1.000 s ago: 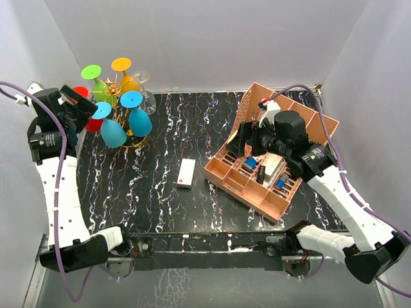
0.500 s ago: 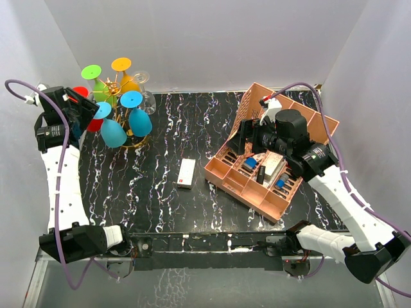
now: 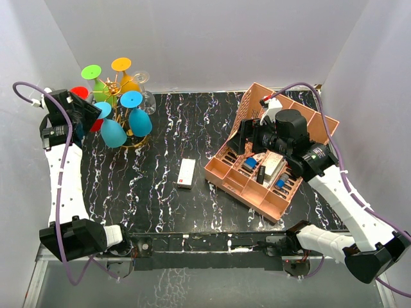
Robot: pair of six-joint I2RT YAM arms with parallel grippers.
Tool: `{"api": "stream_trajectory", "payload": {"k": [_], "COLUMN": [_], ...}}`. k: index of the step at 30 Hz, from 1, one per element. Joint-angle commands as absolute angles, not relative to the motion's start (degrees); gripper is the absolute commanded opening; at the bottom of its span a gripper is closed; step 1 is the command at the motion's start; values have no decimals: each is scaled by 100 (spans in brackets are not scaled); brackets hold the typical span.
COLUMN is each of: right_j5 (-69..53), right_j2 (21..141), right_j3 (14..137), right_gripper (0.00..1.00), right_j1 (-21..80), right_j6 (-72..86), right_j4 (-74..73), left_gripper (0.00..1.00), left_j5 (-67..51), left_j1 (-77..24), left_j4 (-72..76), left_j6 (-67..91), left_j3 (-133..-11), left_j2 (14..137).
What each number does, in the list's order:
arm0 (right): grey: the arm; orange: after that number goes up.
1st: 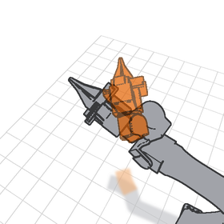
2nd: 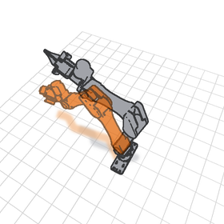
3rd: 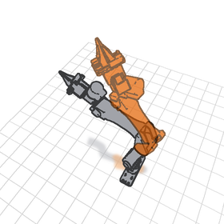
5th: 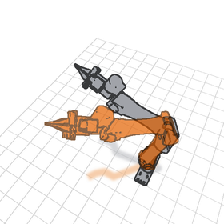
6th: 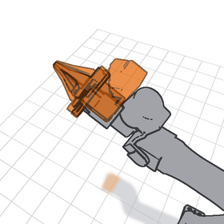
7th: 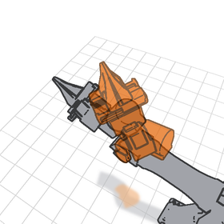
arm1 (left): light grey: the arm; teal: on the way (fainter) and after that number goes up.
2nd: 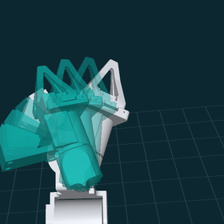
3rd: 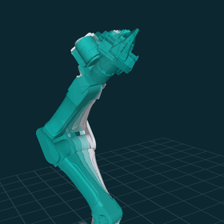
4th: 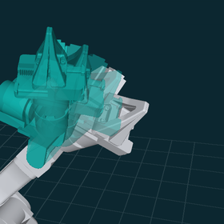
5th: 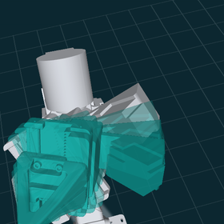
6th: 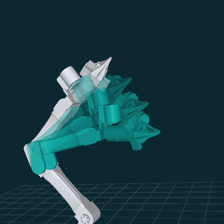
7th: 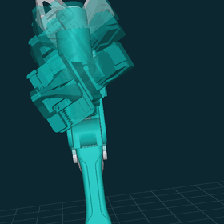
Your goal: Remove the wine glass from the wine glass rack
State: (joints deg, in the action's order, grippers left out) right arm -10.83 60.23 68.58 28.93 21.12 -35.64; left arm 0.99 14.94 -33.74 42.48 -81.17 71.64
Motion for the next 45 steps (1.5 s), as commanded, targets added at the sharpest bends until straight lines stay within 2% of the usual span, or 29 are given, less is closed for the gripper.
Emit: {"api": "stream_trajectory", "payload": {"k": [1, 17, 33, 38, 45], "right_j5": [-1022, -966, -963, -958, -950], "right_j2": [5935, 5921, 5934, 5936, 5921], "right_j3": [6957, 6908, 6925, 6935, 6919], "right_gripper": [98, 99, 98, 98, 98], "right_j1": [2909, 2909, 2909, 2908, 2905], "right_j6": [2059, 2018, 1991, 1991, 1987], "right_j4": [-3218, -3219, -3217, -3222, -3230], "left_gripper": [49, 28, 14, 5, 0], "left_j5": [-5, -11, -99, -156, -218], "left_j1": [1547, 1599, 1608, 1608, 1608], "left_j4": [-3234, -3055, -3054, -3064, -3044], "left_j6": [4219, 4236, 4317, 4397, 4506], "left_j3": [-8032, -7897, -8135, -8294, -8467], "left_j2": [7163, 7173, 7225, 7269, 7321]}}
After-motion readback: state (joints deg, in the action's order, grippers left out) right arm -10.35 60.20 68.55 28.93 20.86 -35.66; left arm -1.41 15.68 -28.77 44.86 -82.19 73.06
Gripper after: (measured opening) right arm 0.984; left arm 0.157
